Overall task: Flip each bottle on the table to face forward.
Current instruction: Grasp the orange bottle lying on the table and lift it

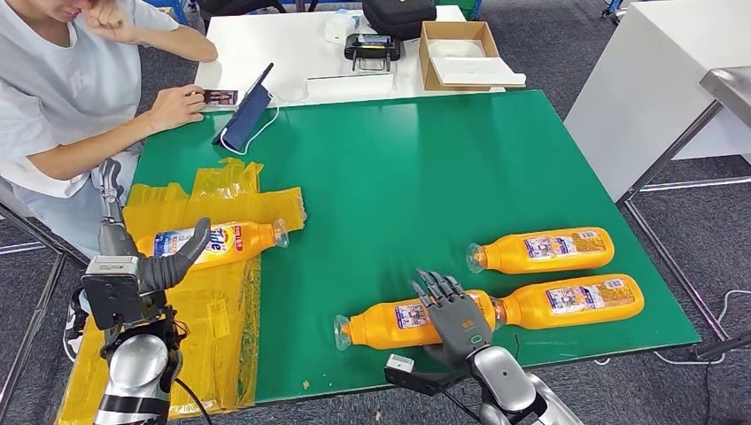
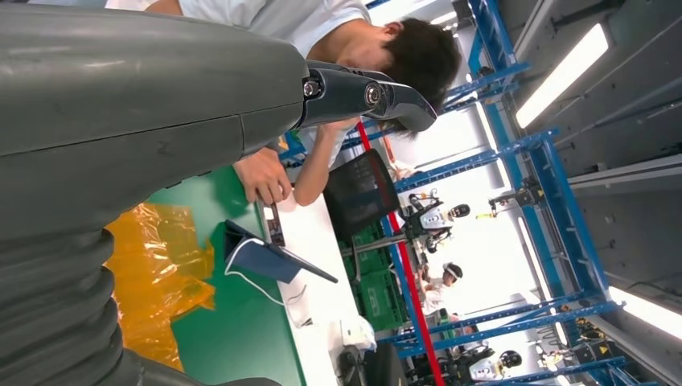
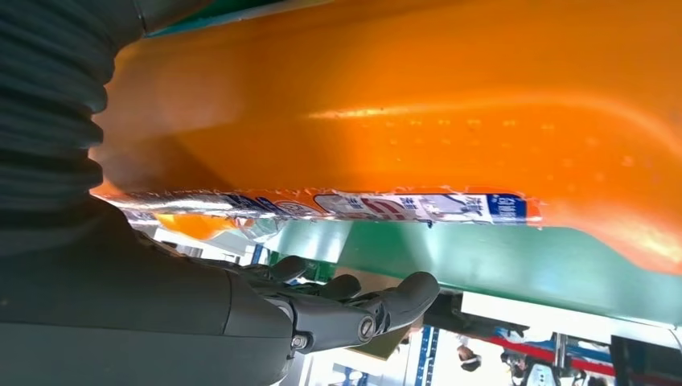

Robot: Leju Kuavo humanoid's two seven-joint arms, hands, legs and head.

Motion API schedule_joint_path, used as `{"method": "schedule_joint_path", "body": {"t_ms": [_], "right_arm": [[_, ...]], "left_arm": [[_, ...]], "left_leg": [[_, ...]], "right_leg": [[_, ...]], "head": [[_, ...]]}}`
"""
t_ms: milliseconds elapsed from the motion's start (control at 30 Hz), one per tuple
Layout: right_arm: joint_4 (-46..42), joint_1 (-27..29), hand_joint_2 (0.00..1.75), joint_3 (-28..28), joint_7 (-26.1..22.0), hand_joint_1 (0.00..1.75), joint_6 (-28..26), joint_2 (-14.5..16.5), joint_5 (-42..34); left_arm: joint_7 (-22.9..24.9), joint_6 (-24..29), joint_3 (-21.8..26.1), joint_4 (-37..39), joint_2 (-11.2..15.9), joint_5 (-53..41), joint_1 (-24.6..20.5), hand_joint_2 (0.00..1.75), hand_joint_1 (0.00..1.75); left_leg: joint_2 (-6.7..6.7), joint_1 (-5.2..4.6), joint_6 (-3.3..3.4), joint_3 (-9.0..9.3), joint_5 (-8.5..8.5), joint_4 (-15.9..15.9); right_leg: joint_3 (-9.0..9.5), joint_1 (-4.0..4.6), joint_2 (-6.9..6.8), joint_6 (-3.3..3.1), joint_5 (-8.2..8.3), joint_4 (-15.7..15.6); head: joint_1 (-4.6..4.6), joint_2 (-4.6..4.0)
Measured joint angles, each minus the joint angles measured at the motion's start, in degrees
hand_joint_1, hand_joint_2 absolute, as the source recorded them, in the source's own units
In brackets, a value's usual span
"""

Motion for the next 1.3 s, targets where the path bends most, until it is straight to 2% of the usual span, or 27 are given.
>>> {"method": "schedule_joint_path", "body": {"t_ms": [233,267,300,367,400,433,900,1033,1133,1300], "right_arm": [[0.3,-0.2,1.75,-0.2,0.4,0.03,0.3,0.0,0.3],[0.4,-0.2,1.75,-0.2,0.6,0.17,0.4,0.0,0.5],[0.4,-0.3,1.75,-0.2,1.0,0.52,0.6,0.0,0.7],[0.6,-0.4,1.75,-0.2,1.5,1.34,1.0,-0.1,1.2],[0.8,-0.4,1.75,-0.2,1.6,1.63,1.2,-0.1,1.3],[1.0,-0.4,1.75,-0.2,1.7,1.72,1.4,-0.2,1.3],[4.6,-2.2,1.75,-0.3,1.3,1.75,3.2,-0.9,-0.9],[5.5,-2.8,1.75,-0.3,1.3,1.65,3.5,-0.9,-1.5],[6.4,-3.3,1.75,-0.3,1.2,1.74,3.5,-0.9,-2.1],[8.0,-4.1,1.75,-0.9,1.1,1.75,2.6,-0.4,-2.7]], "left_arm": [[0.1,0.0,0.0,0.0,-0.1,0.0,0.2,1.75,0.0],[0.1,0.0,0.0,0.0,-0.1,0.0,0.2,1.75,0.0],[0.2,0.0,0.0,0.0,-0.1,0.0,0.2,1.75,0.0],[0.2,0.0,0.0,0.0,-0.1,0.0,0.2,1.75,0.0],[0.3,0.0,0.0,0.0,-0.1,0.1,0.2,1.75,0.0],[0.3,0.0,0.0,0.0,-0.1,0.1,0.2,1.75,0.0],[0.3,0.2,0.0,0.5,-0.6,0.6,0.2,1.75,0.0],[0.4,0.2,0.0,1.1,-0.7,0.7,0.1,1.75,0.0],[0.5,0.2,0.0,1.7,-0.7,0.9,-0.2,1.75,0.0],[0.9,0.2,0.0,3.0,-0.7,1.6,-0.8,1.75,0.0]], "left_leg": [[0.0,0.0,0.02,0.04,0.02,0.0],[0.0,0.0,0.02,0.05,0.02,0.0],[0.0,0.0,0.02,0.06,0.02,0.0],[0.0,0.0,0.02,0.08,0.02,0.0],[0.0,0.0,0.02,0.09,0.02,0.0],[0.0,0.0,0.02,0.09,0.02,0.0],[-0.03,0.0,0.02,0.4,-0.09,0.0],[-0.03,0.0,0.03,0.47,-0.11,0.0],[-0.04,0.0,0.03,0.53,-0.15,0.0],[-0.04,-0.01,-0.03,0.6,-0.21,0.0]], "right_leg": [[0.04,0.0,0.0,0.01,0.02,0.0],[0.04,0.0,0.0,0.01,0.02,0.0],[0.05,0.0,0.0,0.01,0.02,0.0],[0.05,0.0,0.0,0.01,0.02,0.0],[0.06,0.0,0.0,0.01,0.01,0.0],[0.07,0.0,0.0,0.01,0.02,0.0],[-0.16,0.0,0.0,0.1,-0.13,0.0],[-0.11,0.0,0.0,0.12,-0.14,0.0],[-0.05,0.0,0.0,0.13,-0.17,-0.1],[0.03,-0.01,0.0,0.25,-0.25,-0.1]], "head": [[-0.01,0.0],[-0.01,0.0],[-0.01,0.0],[-0.01,0.0],[-0.01,0.0],[0.0,0.0],[-0.01,0.0],[0.0,0.0],[-0.01,0.0],[0.01,0.0]]}}
